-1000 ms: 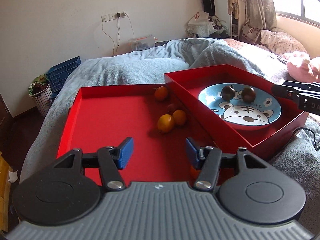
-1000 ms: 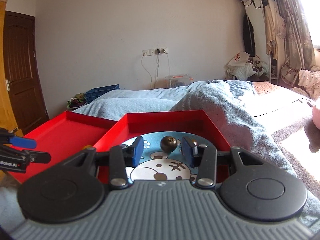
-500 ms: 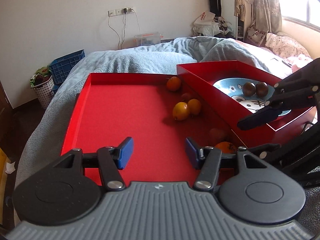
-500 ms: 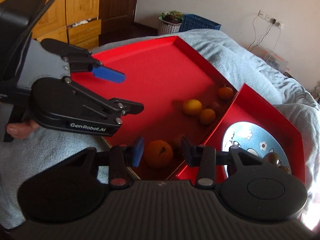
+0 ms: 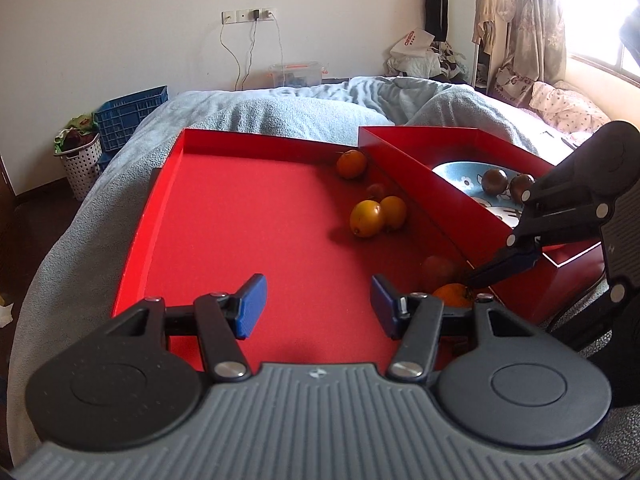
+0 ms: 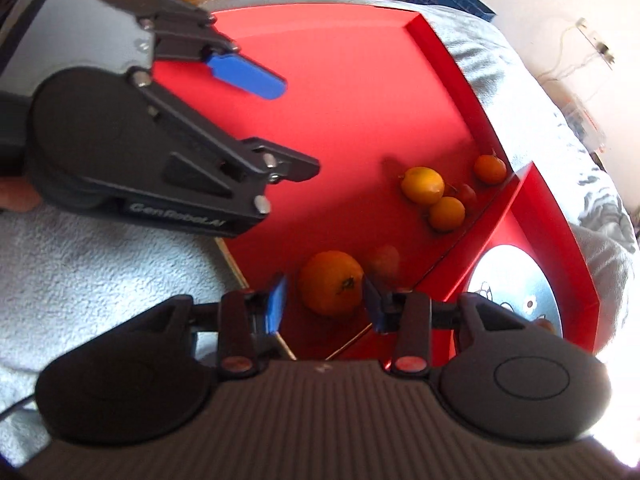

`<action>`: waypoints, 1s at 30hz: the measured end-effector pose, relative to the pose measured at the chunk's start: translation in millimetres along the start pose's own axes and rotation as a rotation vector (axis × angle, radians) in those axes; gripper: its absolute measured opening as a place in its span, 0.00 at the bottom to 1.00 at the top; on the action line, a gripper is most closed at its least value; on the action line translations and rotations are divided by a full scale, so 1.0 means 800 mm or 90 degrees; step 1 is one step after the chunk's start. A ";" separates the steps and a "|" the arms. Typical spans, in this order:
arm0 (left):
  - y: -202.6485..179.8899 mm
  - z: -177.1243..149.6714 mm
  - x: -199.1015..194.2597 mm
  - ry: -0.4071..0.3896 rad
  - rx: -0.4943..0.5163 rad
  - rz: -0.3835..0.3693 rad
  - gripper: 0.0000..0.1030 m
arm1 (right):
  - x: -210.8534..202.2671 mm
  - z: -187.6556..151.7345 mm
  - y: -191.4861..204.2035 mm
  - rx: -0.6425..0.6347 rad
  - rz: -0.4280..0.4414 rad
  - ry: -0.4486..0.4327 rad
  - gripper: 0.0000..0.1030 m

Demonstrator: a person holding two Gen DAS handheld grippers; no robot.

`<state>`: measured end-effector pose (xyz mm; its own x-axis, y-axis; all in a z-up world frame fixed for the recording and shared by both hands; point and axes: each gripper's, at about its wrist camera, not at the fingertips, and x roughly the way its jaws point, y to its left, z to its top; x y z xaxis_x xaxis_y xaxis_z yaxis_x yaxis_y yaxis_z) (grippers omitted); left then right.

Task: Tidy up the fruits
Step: 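Move the right gripper to the large orange and close on it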

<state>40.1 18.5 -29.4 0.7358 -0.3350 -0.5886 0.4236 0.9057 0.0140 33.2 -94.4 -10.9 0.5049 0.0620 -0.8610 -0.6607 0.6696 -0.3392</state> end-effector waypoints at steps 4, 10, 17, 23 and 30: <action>0.001 -0.001 0.004 0.005 -0.004 -0.001 0.61 | 0.012 0.002 0.013 -0.057 -0.036 0.025 0.42; 0.003 -0.002 0.007 0.011 -0.011 -0.006 0.61 | 0.020 -0.006 0.012 -0.051 -0.044 -0.003 0.41; 0.007 -0.001 0.007 0.012 -0.022 -0.019 0.61 | -0.039 -0.046 -0.008 0.101 -0.057 -0.151 0.40; -0.027 0.007 0.006 0.014 0.081 -0.075 0.61 | -0.096 -0.107 -0.039 0.330 -0.075 -0.329 0.37; -0.075 0.030 0.029 0.045 0.371 -0.158 0.61 | -0.104 -0.122 -0.069 0.361 -0.091 -0.359 0.37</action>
<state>44.2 -49.6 -24.4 0.5502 -0.4816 -0.6822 0.8100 0.5063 0.2959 -26.3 -208.6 42.7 0.8666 0.2102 -0.4526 -0.2633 0.9630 -0.0570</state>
